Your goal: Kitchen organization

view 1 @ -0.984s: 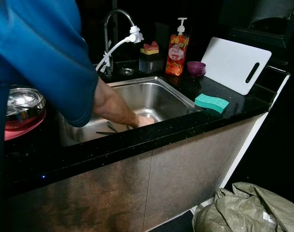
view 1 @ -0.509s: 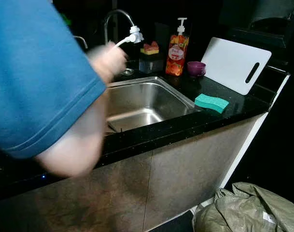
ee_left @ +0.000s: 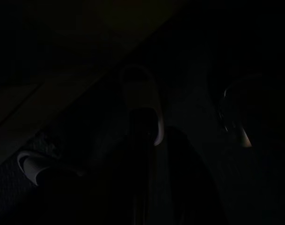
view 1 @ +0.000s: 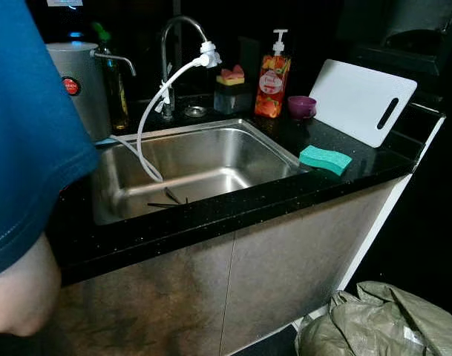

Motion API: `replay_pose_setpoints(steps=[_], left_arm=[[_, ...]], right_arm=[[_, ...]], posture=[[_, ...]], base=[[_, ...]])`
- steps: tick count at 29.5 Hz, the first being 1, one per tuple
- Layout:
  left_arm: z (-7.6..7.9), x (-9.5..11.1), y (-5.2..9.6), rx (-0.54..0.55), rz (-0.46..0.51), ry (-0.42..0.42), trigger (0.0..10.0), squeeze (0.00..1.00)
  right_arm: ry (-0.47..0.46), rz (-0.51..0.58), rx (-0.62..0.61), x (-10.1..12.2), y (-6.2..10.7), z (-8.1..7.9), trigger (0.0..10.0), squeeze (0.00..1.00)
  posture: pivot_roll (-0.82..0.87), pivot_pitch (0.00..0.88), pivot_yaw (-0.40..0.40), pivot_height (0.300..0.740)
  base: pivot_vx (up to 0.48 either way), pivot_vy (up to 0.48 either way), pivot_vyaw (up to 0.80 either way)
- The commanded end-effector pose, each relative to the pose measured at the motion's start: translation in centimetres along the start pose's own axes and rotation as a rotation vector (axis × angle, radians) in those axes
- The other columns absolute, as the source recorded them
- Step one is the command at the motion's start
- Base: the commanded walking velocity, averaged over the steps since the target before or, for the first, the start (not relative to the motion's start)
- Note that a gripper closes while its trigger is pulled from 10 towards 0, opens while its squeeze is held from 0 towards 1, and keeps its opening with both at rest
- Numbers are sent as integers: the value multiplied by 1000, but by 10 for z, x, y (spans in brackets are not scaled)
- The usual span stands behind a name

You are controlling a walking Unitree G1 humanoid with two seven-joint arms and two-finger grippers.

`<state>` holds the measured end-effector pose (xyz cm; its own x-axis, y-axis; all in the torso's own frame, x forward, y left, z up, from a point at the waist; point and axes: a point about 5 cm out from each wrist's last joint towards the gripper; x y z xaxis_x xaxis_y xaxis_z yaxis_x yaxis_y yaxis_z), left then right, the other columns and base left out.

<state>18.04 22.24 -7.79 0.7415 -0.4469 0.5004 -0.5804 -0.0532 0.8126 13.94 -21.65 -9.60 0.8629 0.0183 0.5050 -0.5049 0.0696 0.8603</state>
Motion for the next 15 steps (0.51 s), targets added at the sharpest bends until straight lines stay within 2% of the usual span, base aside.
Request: replay_pose_setpoints(steps=[1,6,9,11,15], left_arm=[[5,-8,1,-9,-26,19,10000,0],[2,-4,1,19,9,36,10000,0],[-8,5,1,60,62,74,10000,0],[-10,7,0,53,62,63,10000,0],[-7,7,0,26,51,56,10000,0]], right_arm=[[8,-15,-9,-4,1,3,10000,0],[-1,33,-21,7,0,7,10000,0],[-47,133,-28,32,-2,11,10000,0],[-53,166,-20,43,-3,10,10000,0],[-44,151,-15,39,-3,8,10000,0]], posture=[[10,90,-42,740],[11,91,-44,740],[9,90,-40,740],[6,90,-39,740],[6,90,-39,740]], base=[[0,0,0],[0,0,0],[0,0,0],[0,0,0],[0,0,0]])
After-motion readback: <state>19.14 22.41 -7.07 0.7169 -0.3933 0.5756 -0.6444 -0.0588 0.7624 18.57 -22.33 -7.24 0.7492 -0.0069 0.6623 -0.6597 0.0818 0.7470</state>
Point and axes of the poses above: a point about 5 cm out from each wrist's last joint towards the gripper, its own y axis pointing back from the gripper into the wrist, its own x axis along the axis of the wrist's last joint, z = x × y, and after that the axes turned 10 degrees about -y, right-handed
